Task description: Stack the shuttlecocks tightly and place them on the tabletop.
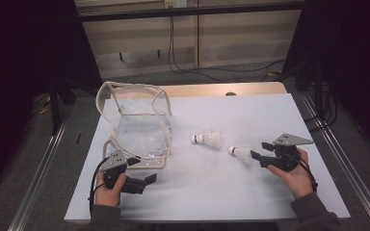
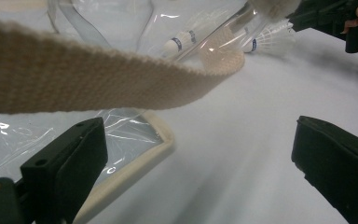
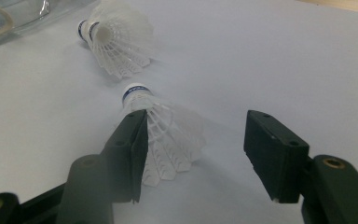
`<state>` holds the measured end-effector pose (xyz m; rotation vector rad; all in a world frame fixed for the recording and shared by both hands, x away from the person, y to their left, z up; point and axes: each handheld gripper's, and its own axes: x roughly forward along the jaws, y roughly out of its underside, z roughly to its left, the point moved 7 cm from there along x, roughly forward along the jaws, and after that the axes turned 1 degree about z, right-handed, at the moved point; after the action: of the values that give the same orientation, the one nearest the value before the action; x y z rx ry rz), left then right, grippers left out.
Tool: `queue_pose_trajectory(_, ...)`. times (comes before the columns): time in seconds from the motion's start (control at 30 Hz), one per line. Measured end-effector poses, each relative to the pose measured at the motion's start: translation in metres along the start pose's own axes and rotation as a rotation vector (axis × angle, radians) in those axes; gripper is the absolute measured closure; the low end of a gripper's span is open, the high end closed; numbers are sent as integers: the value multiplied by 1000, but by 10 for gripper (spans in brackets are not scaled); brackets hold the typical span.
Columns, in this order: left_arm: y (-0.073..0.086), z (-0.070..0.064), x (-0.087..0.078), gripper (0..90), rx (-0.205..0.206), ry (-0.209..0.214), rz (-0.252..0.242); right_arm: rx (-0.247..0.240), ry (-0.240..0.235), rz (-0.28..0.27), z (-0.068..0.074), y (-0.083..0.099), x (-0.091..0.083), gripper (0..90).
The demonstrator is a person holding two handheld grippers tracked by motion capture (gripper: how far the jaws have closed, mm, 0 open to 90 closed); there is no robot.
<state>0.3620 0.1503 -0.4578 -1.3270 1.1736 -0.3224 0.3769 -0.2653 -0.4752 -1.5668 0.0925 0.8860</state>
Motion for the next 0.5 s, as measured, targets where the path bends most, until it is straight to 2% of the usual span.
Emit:
queue_pose_trajectory(0.27,-1,-1,0,35,-3,2,-4,18,0,-23,-1,-1,-9,339)
queue_pose_trajectory(0.4,-1,-1,0,35,3,4,-3,45,-22,-29,1,-1,-12,276)
queue_pose_trajectory(0.5,-1,-1,0,35,2,4,-1,47,-30,-24,3,0,-12,245)
